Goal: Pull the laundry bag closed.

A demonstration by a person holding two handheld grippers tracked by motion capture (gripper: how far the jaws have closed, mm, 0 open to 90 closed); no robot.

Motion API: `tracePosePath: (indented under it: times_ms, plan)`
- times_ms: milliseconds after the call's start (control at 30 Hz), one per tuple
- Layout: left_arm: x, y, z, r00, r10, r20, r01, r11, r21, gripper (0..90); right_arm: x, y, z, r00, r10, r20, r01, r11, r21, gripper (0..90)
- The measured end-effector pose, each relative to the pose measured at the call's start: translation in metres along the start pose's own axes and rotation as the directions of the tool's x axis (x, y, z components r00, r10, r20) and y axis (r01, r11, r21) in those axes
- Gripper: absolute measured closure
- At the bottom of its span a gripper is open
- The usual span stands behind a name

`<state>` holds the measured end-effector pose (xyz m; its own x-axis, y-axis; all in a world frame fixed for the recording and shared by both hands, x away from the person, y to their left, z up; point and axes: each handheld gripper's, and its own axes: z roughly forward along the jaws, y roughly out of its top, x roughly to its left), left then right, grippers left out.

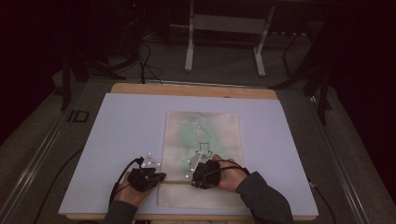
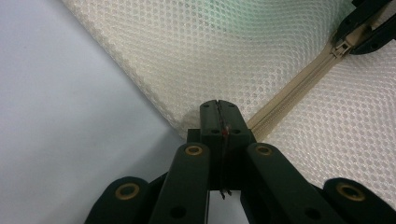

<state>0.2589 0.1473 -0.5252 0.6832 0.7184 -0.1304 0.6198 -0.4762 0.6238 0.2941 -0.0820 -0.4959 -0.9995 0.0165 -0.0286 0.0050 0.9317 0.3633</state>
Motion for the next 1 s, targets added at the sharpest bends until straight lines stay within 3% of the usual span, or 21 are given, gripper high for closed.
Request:
tracePosePath:
  times_ms: [1000]
  plan:
    - [0.0,0.0,0.0,1.0,0.0,0.0,0.0,1.0,-0.002,89.4,0.0,-0.013,-0.006,0.9998,0.018,-0.002,-0.018,1.0,0.005,82.4]
